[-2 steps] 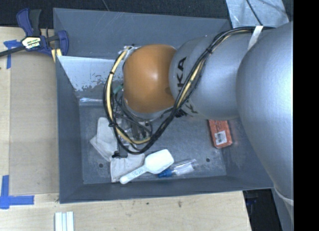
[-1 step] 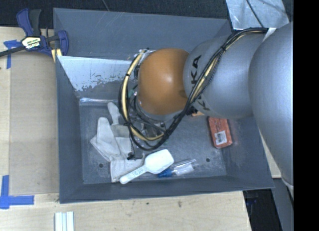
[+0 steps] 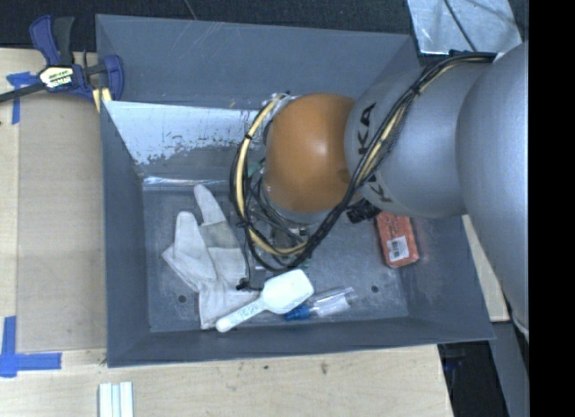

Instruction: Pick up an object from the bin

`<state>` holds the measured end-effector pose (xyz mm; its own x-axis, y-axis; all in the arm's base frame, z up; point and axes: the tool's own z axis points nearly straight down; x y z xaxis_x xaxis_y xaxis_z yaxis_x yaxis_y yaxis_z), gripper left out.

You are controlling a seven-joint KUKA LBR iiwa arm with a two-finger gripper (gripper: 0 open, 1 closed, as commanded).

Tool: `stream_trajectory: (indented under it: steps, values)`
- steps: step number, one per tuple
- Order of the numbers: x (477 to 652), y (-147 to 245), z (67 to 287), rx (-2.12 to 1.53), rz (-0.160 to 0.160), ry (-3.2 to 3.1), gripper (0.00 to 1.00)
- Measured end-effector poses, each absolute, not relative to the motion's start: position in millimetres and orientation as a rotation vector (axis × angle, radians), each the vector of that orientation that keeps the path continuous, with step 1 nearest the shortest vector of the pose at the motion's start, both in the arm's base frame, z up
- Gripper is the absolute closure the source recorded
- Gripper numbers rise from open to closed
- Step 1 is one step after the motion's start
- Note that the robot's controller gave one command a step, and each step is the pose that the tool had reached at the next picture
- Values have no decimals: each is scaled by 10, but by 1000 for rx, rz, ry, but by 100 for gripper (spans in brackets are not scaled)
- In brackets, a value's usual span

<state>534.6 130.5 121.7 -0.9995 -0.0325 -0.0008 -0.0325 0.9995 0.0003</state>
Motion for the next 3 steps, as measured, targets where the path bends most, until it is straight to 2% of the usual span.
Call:
stream_trajectory:
  steps: [1,2,3]
  values:
    - [5347,1077,1011,-35,2,3139,0]
    - [5373,888,1114,41,0,3143,0]
    - [5397,800,1218,-161,0,3132,0]
